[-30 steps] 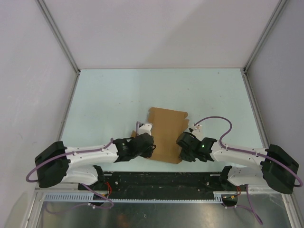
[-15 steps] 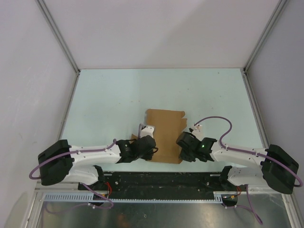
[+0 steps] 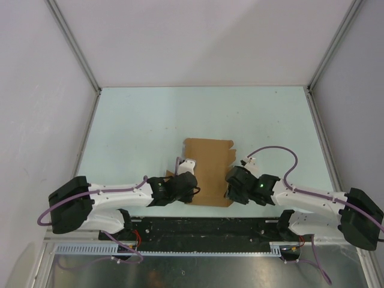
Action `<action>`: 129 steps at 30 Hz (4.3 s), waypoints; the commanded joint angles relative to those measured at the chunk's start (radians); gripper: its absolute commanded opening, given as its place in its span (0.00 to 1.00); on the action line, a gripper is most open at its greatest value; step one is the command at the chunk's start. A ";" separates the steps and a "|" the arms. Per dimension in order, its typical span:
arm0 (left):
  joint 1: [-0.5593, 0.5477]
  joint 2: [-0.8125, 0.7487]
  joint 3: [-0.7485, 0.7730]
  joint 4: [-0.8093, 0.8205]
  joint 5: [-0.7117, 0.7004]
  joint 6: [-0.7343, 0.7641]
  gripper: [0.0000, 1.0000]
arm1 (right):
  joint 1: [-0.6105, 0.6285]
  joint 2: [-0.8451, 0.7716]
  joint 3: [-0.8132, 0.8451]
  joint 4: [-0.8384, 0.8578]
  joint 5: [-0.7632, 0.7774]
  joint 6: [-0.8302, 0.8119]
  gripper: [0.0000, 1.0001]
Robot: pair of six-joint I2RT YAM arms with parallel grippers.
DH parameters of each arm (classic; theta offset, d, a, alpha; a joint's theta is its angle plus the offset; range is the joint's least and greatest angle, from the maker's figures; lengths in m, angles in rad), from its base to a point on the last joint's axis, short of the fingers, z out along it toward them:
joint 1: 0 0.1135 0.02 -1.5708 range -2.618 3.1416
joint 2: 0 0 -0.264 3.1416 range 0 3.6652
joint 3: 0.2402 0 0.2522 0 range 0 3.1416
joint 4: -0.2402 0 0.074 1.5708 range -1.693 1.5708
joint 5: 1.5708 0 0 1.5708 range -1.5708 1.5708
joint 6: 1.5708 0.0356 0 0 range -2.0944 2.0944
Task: Fold the paper box
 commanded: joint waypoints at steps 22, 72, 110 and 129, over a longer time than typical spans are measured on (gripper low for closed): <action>-0.019 0.044 0.033 0.009 -0.009 -0.021 0.29 | 0.002 -0.005 0.034 0.083 -0.033 -0.009 0.24; -0.027 -0.364 0.088 -0.190 -0.212 0.022 0.59 | 0.124 -0.096 0.195 0.029 -0.003 -0.714 0.57; 0.169 -0.556 -0.010 -0.226 -0.098 0.019 0.60 | 0.405 0.361 0.185 0.294 0.195 -1.002 0.56; 0.171 -0.577 -0.025 -0.226 -0.104 0.022 0.60 | 0.325 0.317 0.185 0.294 0.174 -0.977 0.19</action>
